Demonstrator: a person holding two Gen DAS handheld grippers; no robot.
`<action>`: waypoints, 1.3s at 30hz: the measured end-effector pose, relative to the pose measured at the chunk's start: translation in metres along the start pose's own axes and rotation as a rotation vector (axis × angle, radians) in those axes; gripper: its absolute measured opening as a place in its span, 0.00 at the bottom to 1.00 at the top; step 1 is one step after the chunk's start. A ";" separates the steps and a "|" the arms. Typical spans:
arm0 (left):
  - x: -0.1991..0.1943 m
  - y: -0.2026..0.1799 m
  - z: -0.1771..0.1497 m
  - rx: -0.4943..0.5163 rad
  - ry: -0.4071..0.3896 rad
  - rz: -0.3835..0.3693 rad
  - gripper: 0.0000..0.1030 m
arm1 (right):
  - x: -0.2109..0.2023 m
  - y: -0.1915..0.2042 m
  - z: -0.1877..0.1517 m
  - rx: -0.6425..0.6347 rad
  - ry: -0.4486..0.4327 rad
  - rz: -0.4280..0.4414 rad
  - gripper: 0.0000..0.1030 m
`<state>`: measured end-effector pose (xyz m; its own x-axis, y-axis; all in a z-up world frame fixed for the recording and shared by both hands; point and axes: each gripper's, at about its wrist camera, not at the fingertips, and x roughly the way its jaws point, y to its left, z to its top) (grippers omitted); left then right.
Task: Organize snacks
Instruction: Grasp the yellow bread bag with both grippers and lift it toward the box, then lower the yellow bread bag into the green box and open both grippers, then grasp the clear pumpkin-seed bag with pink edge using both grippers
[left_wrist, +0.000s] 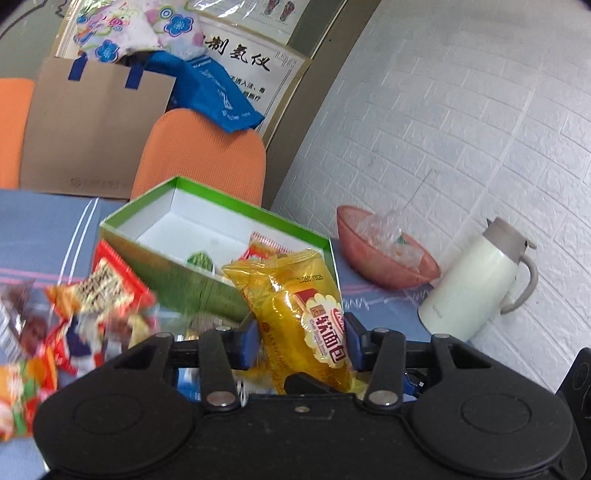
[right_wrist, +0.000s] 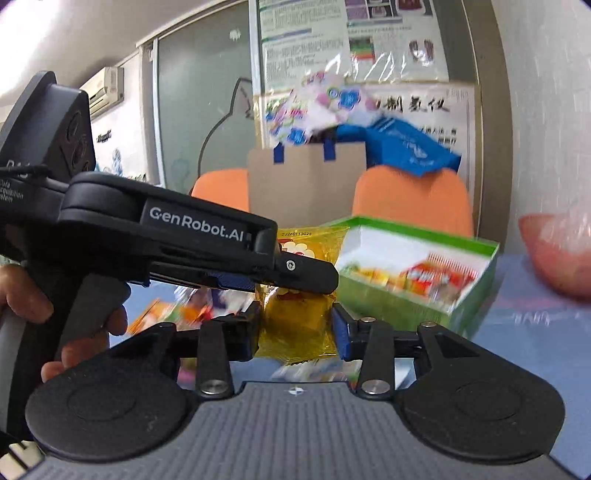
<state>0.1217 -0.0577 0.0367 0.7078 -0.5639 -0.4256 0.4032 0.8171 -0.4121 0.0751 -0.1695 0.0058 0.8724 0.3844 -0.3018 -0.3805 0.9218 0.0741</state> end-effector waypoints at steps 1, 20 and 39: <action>0.006 0.001 0.006 0.000 -0.004 -0.002 0.94 | 0.006 -0.005 0.004 -0.002 -0.007 -0.007 0.66; 0.101 0.030 0.059 -0.014 -0.024 0.079 1.00 | 0.100 -0.062 0.023 -0.017 -0.006 -0.140 0.69; -0.008 0.017 0.025 -0.055 -0.103 0.177 1.00 | 0.037 -0.042 0.010 0.004 -0.012 -0.137 1.00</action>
<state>0.1377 -0.0364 0.0531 0.8216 -0.3943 -0.4117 0.2369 0.8931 -0.3825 0.1267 -0.1933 0.0014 0.9198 0.2559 -0.2975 -0.2568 0.9658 0.0368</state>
